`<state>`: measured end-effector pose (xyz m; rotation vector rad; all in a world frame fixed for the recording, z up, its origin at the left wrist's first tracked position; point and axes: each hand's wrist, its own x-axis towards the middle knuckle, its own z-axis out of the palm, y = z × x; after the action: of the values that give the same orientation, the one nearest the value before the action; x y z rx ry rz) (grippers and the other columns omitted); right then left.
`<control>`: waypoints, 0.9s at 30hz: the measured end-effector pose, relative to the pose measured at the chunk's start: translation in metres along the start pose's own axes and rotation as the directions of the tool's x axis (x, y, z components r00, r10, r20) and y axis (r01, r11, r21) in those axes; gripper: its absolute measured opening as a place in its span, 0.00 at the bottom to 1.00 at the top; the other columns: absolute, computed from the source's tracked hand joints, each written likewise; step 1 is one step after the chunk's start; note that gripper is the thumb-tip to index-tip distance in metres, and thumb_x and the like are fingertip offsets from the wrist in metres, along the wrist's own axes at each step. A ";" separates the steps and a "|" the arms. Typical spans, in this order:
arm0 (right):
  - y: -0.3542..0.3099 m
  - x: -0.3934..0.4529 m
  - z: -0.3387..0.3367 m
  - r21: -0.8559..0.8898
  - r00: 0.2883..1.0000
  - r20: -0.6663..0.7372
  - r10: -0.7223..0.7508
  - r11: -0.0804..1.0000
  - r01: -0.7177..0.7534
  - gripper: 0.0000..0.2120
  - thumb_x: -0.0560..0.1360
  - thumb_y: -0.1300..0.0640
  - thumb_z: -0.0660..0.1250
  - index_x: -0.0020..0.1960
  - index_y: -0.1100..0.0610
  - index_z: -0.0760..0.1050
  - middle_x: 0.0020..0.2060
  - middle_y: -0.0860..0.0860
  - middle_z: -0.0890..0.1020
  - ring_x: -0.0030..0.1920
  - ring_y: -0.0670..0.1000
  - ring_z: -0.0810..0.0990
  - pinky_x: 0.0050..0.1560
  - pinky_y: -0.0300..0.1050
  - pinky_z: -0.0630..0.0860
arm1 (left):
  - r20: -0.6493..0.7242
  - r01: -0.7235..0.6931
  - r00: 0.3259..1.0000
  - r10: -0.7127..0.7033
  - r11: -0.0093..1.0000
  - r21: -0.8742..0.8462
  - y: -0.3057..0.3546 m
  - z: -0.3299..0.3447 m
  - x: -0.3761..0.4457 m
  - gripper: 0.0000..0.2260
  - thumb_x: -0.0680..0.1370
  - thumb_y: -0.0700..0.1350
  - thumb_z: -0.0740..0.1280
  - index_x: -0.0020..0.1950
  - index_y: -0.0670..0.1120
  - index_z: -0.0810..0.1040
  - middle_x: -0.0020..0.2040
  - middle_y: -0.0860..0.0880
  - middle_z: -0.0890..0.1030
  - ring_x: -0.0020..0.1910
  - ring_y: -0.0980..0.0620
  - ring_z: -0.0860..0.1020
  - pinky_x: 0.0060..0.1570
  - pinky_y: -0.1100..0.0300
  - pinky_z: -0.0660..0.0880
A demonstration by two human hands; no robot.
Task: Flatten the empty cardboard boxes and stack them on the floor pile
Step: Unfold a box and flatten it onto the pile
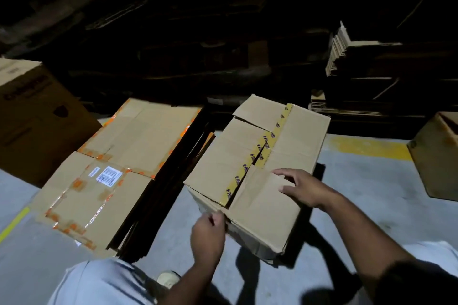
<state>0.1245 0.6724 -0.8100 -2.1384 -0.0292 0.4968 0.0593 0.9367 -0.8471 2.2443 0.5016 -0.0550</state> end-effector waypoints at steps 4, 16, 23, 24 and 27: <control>0.001 -0.006 -0.011 0.053 0.995 0.093 0.017 0.998 -0.022 0.24 0.80 0.63 0.67 0.73 0.49 0.70 0.67 0.44 0.71 0.71 0.44 0.66 0.66 0.35 0.61 | -0.070 -0.457 0.872 0.484 0.857 0.237 0.021 -0.013 0.001 0.23 0.72 0.61 0.74 0.62 0.54 0.74 0.59 0.58 0.74 0.61 0.57 0.72 0.58 0.59 0.73; 0.010 -0.001 -0.020 -0.296 0.989 0.076 0.124 0.950 -0.097 0.20 0.79 0.64 0.64 0.68 0.50 0.73 0.64 0.45 0.74 0.66 0.48 0.72 0.61 0.39 0.66 | 0.252 -0.519 0.840 0.480 0.579 0.628 -0.017 -0.013 0.028 0.33 0.76 0.60 0.63 0.79 0.47 0.64 0.77 0.43 0.66 0.75 0.41 0.66 0.72 0.42 0.65; 0.006 -0.001 0.066 -0.310 0.970 -0.110 0.215 0.920 -0.239 0.39 0.74 0.32 0.65 0.77 0.50 0.61 0.72 0.54 0.70 0.71 0.58 0.68 0.68 0.54 0.66 | 0.366 -0.608 0.721 0.589 0.284 0.741 -0.017 -0.008 0.034 0.17 0.69 0.56 0.74 0.45 0.45 0.78 0.36 0.45 0.77 0.33 0.44 0.73 0.31 0.51 0.73; 0.007 -0.004 0.073 -0.357 0.971 -0.093 0.222 0.903 -0.240 0.39 0.72 0.33 0.67 0.77 0.50 0.62 0.72 0.54 0.70 0.71 0.58 0.68 0.68 0.55 0.65 | 0.364 -0.622 0.714 0.598 0.304 0.722 -0.020 -0.009 0.031 0.14 0.67 0.54 0.76 0.39 0.46 0.76 0.31 0.47 0.76 0.30 0.45 0.73 0.26 0.54 0.70; 0.004 -0.009 0.079 -0.473 0.986 -0.080 0.148 0.865 -0.168 0.38 0.71 0.37 0.72 0.75 0.50 0.64 0.70 0.53 0.71 0.71 0.56 0.66 0.67 0.52 0.62 | 0.312 -0.614 0.741 0.595 0.409 0.675 -0.027 -0.017 0.030 0.10 0.66 0.50 0.73 0.34 0.47 0.75 0.25 0.47 0.74 0.27 0.45 0.75 0.20 0.60 0.65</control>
<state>0.0868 0.7303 -0.8502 -2.6547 0.0535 0.5863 0.0752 0.9747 -0.8613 3.1144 -0.5283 0.1183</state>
